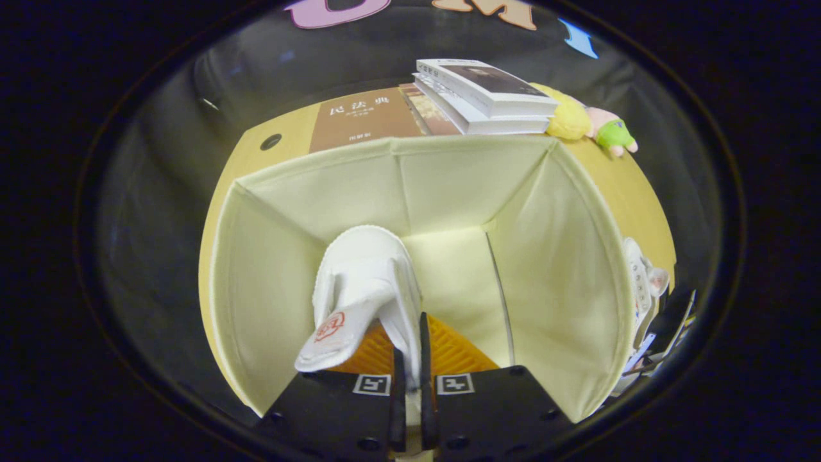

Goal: Open the storage box then place both shoes into the box .Put the left shoe in first, then the right shoe, with the right side of both shoes facing outward in a uniform manner.

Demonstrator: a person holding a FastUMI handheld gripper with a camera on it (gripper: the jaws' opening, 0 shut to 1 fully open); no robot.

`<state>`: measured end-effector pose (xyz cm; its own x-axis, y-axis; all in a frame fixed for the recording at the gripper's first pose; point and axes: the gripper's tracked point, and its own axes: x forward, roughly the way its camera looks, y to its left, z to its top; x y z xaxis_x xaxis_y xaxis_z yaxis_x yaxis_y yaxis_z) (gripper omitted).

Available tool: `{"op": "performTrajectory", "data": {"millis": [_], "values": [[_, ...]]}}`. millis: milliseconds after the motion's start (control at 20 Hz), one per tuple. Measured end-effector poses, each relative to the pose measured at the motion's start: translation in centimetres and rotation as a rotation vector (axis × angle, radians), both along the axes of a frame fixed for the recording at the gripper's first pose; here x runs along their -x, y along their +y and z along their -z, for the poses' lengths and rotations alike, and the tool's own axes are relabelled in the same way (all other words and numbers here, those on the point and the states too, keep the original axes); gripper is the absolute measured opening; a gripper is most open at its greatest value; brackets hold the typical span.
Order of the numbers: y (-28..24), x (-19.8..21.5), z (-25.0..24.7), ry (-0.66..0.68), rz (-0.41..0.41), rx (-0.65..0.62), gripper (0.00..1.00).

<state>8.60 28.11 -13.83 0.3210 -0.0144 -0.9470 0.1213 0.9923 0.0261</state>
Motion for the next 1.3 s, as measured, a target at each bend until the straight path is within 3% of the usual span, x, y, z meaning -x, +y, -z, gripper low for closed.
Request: {"op": "performTrajectory", "data": {"millis": [150,400,550,750,900,1100,1300], "values": [[1.6,0.7,-0.3,0.002,-0.031,-0.065,0.35],[0.5,0.2,-6.9,-0.17,-0.05,-0.117,0.76],[-2.9,0.4,-11.5,-0.301,-0.039,-0.07,1.0],[-11.0,2.0,-16.9,-0.467,0.008,0.114,1.0],[-16.8,4.0,-17.9,-0.525,0.073,0.17,1.0],[-26.6,8.0,-15.0,-0.411,0.153,0.377,1.0],[-32.6,10.0,-10.5,-0.277,0.225,0.434,1.0]]}}
